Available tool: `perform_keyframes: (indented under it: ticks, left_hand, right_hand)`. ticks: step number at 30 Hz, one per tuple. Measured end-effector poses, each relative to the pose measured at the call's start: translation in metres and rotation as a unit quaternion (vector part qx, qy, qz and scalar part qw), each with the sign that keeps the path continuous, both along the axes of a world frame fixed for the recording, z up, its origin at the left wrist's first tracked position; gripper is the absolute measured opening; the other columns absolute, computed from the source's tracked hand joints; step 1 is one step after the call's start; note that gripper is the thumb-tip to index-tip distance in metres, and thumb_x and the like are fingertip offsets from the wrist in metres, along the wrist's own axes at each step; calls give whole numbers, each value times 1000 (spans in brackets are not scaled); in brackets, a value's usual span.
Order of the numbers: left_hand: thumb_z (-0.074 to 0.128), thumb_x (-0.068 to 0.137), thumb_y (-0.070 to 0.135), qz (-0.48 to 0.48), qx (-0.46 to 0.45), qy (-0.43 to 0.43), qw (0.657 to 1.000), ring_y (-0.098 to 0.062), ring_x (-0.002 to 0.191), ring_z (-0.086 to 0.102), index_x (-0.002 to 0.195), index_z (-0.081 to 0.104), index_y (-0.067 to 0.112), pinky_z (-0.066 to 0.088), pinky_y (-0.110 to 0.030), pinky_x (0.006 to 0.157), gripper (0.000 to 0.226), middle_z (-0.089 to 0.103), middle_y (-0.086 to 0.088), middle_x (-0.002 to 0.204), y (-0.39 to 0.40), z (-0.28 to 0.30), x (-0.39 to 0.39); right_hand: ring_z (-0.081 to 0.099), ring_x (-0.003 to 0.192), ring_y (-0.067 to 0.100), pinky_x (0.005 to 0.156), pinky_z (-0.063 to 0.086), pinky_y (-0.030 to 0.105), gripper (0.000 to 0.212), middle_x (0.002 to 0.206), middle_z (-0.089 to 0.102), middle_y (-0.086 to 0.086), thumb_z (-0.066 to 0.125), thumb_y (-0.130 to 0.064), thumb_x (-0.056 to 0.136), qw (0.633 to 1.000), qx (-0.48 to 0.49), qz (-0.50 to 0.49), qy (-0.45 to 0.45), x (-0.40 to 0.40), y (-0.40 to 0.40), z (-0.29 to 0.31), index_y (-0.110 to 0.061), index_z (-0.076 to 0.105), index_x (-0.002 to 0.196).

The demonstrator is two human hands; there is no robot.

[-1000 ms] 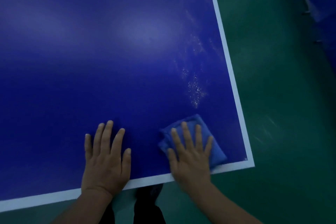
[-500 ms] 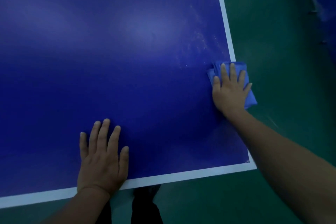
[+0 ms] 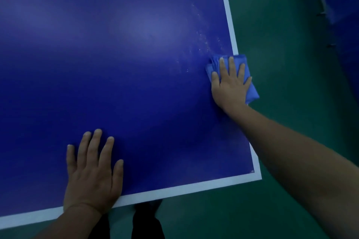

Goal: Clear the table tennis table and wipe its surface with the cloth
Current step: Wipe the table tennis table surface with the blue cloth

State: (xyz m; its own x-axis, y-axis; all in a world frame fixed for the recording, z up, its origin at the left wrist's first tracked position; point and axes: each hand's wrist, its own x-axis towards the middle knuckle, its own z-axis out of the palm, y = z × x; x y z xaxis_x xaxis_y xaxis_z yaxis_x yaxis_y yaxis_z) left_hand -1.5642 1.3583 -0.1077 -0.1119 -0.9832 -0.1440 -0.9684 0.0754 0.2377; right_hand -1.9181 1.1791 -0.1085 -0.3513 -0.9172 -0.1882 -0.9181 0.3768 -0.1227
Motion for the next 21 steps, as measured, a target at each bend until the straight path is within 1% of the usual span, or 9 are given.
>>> perform_keyframes:
  ticks: [2, 7, 9, 11, 12, 15, 16, 18, 21]
  left_hand:
    - [32, 93, 44, 2, 4, -1, 1000, -34, 149, 17, 140, 49, 3, -4, -50, 121, 64, 31, -20, 156, 0, 1, 0]
    - [30, 93, 45, 3, 11, -5, 1000, -36, 149, 17, 140, 48, 2, -2, -54, 121, 65, 30, -21, 156, 0, 1, -1]
    - [30, 93, 44, 6, 11, -4, 1000, -36, 149, 17, 140, 47, 2, 0, -56, 121, 65, 30, -21, 156, 0, 1, -1]
    - [30, 93, 44, 7, 13, -5, 1000, -36, 149, 17, 140, 48, 2, 0, -56, 121, 65, 30, -21, 156, 0, 2, -2]
    - [31, 93, 44, 6, 13, -3, 1000, -36, 149, 17, 140, 48, 2, -1, -55, 121, 65, 30, -21, 156, 0, 2, -2]
    - [30, 94, 44, 3, 8, 0, 1000, -36, 149, 15, 140, 47, 1, -4, -52, 121, 65, 29, -22, 156, -1, 1, -2]
    - [30, 94, 44, 2, 8, -1, 1000, -35, 149, 15, 140, 47, 2, -4, -51, 121, 64, 28, -22, 156, -1, 1, -2]
    - [29, 94, 44, 4, 9, -4, 1000, -34, 150, 13, 141, 46, 3, -4, -51, 121, 64, 27, -21, 157, 1, 1, -2]
    - [28, 95, 44, 10, 10, 1, 1000, -33, 151, 11, 141, 44, 4, -4, -52, 121, 64, 26, -20, 158, 1, 0, -2]
  right_hand:
    - [-4, 154, 26, 120, -1, 60, 59, 167, 2, -11, 24, -51, 102, 1000, -13, 20, 7, 0, 28, -1, -38, 10, 158]
    - [2, 154, 29, 120, 5, 62, 62, 167, 10, -6, 20, -57, 100, 999, 3, 40, 26, 5, 188, -1, -34, 18, 158]
    - [8, 153, 31, 118, 10, 64, 62, 166, 17, -3, 18, -58, 101, 998, 8, 50, 34, 13, 232, 0, -33, 22, 157]
    - [13, 152, 33, 117, 13, 66, 61, 165, 21, -2, 21, -57, 100, 998, 22, 47, 36, 14, 236, 0, -32, 24, 156]
    - [11, 152, 32, 117, 12, 66, 61, 165, 19, -3, 23, -57, 99, 999, 23, 28, 36, 14, 224, 1, -33, 24, 156]
    - [-4, 153, 29, 118, 1, 65, 65, 167, 1, -9, 13, -57, 94, 997, 21, -73, 16, 32, 160, 2, -40, 11, 157]
    - [-7, 153, 30, 118, -2, 65, 66, 167, -3, -10, 11, -57, 94, 997, 18, -76, 11, 44, 140, 1, -41, 6, 157]
    - [-8, 153, 32, 117, -4, 66, 65, 167, -4, -8, 13, -57, 95, 1000, 9, -6, 13, 77, 122, -1, -40, 3, 157]
    - [1, 153, 34, 117, 0, 67, 61, 167, 10, -5, 30, -55, 99, 992, -23, 122, 1, 114, 168, -2, -39, 19, 157]
